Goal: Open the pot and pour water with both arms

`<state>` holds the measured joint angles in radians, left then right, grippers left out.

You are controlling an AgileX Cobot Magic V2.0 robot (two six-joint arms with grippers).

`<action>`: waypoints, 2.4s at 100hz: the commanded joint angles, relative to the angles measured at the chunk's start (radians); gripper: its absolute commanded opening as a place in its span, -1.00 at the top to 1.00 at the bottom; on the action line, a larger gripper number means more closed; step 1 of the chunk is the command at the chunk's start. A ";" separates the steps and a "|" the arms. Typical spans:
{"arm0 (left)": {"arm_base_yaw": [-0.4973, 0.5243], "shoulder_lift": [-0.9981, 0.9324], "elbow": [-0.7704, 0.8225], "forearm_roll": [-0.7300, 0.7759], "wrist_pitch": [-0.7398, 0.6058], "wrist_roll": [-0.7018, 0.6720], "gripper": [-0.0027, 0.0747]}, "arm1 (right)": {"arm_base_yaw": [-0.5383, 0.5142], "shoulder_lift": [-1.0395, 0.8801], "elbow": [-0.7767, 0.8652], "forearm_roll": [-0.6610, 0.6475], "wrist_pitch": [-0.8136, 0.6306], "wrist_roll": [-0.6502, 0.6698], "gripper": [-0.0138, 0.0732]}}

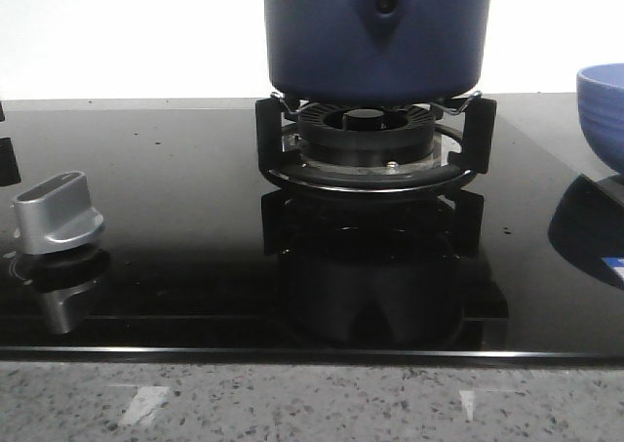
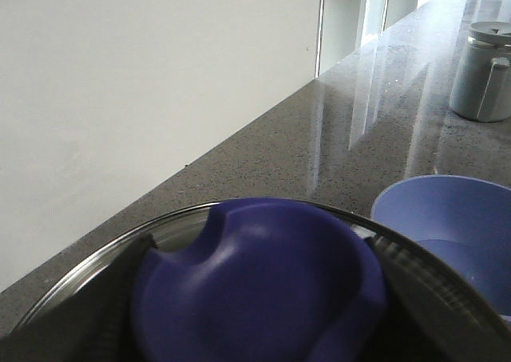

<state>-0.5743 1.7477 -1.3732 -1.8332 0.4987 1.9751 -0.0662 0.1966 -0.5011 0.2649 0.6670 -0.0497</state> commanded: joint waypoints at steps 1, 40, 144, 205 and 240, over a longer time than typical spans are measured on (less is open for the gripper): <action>-0.008 -0.045 -0.023 -0.039 0.095 0.002 0.56 | 0.001 0.021 -0.029 0.010 -0.075 -0.008 -0.18; -0.006 -0.074 -0.023 -0.039 0.095 0.002 0.29 | 0.001 0.021 -0.029 0.010 -0.075 -0.008 -0.18; 0.186 -0.290 -0.121 0.323 0.231 -0.368 0.28 | -0.001 0.430 -0.456 0.010 0.164 0.109 -0.18; 0.194 -0.422 -0.057 0.424 0.249 -0.470 0.27 | -0.190 0.894 -0.649 -0.196 0.304 0.293 -0.18; 0.194 -0.422 -0.043 0.384 0.229 -0.470 0.27 | -0.190 1.031 -0.649 -0.161 0.366 0.297 -0.18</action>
<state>-0.3845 1.3662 -1.3851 -1.3594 0.7619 1.5139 -0.2491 1.2287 -1.1161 0.0960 1.0530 0.2457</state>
